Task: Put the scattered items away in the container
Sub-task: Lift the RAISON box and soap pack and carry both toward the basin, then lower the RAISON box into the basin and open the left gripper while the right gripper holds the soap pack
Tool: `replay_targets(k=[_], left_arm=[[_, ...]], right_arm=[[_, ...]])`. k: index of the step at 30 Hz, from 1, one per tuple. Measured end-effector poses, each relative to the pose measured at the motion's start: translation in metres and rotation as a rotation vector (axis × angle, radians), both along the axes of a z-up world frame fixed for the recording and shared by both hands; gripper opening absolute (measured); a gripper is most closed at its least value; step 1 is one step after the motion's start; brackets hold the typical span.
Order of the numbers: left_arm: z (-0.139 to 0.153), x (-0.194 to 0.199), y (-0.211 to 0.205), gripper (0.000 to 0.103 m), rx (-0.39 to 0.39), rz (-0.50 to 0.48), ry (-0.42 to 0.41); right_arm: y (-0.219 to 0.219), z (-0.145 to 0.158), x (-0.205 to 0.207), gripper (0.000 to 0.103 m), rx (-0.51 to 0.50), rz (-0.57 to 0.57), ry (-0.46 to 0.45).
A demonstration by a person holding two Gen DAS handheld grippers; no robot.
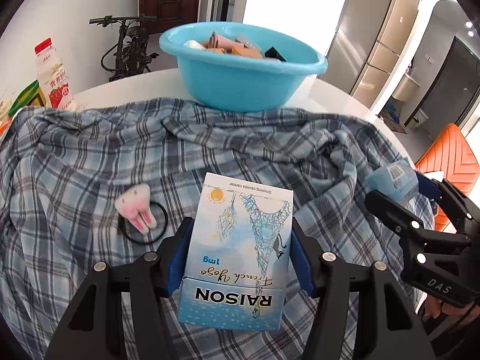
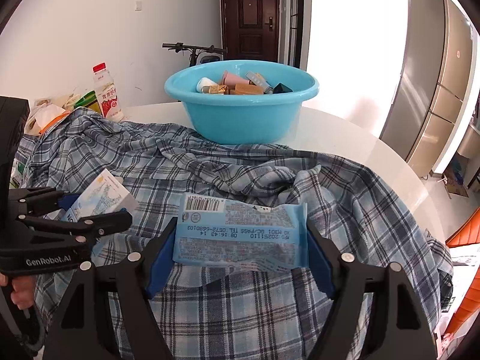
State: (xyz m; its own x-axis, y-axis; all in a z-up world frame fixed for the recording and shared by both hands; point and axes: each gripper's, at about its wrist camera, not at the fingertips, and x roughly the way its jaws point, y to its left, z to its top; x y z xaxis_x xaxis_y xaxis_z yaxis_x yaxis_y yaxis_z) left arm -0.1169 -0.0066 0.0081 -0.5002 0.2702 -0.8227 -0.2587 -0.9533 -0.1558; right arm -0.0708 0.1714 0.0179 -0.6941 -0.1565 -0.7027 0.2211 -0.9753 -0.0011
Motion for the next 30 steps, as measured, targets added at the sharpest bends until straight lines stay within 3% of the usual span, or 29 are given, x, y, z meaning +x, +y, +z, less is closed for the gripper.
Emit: replay_targets(k=[5,11,14,17,22,30], left_arm=[[0.027,-0.035,0.000,0.062,-0.009,0.005,0.028],[0.052,-0.103,0.015,0.062,-0.003,-0.003,0.038],[0.058,-0.143,0.019,0.062,0.034,-0.005,0.019],[0.064,-0.179,0.022,0.062,0.021,0.004,0.026],[0.066,-0.247,0.024,0.062,-0.014,0.033,0.022],[0.045,-0.353,0.030,0.062,0.029,0.041,-0.065]], right_arm=[[0.015,0.003,-0.016,0.076,-0.001,-0.022,0.009],[0.025,0.002,-0.048,0.076,-0.005,0.001,-0.037],[0.034,0.020,-0.075,0.076,-0.058,0.042,-0.056],[0.040,0.043,-0.101,0.076,-0.028,0.038,-0.008],[0.041,0.061,-0.147,0.076,-0.045,0.055,-0.007],[0.018,0.048,-0.204,0.076,-0.029,0.099,-0.049]])
